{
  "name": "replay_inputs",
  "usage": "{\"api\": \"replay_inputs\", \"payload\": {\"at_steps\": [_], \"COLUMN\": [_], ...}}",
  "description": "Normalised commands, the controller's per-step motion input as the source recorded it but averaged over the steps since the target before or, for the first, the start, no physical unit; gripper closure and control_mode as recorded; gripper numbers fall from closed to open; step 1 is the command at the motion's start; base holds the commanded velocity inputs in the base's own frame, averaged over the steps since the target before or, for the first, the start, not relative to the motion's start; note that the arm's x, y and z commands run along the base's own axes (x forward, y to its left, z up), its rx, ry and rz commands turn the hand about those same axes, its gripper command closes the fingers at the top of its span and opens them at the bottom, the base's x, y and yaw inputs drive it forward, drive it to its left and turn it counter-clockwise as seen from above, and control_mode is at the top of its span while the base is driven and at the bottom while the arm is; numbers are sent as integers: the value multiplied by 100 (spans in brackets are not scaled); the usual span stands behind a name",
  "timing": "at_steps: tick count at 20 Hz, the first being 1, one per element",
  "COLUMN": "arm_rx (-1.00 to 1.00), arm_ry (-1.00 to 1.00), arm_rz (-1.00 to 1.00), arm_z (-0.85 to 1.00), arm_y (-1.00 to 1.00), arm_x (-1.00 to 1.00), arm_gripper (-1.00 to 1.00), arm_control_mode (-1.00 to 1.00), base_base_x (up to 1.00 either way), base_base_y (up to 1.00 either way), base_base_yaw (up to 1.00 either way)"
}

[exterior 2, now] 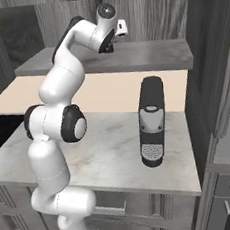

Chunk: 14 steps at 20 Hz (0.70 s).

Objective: Retrieve the shaker from the cabinet and place it next the steak on a plate on the dining table.

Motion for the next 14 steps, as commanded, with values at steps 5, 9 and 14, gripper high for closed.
{"api": "replay_inputs", "payload": {"at_steps": [5, 9, 14], "arm_rx": [0, -2, -5], "arm_ry": [-14, -34, -36], "arm_rz": [2, 8, 8], "arm_z": [0, -1, -21], "arm_y": [0, 0, 0], "arm_x": [-48, -98, -100], "arm_gripper": [100, 100, 100], "arm_control_mode": [-100, -100, -100], "base_base_x": [0, 0, 0], "base_base_y": [0, 0, 0], "base_base_yaw": [0, 0, 0]}}
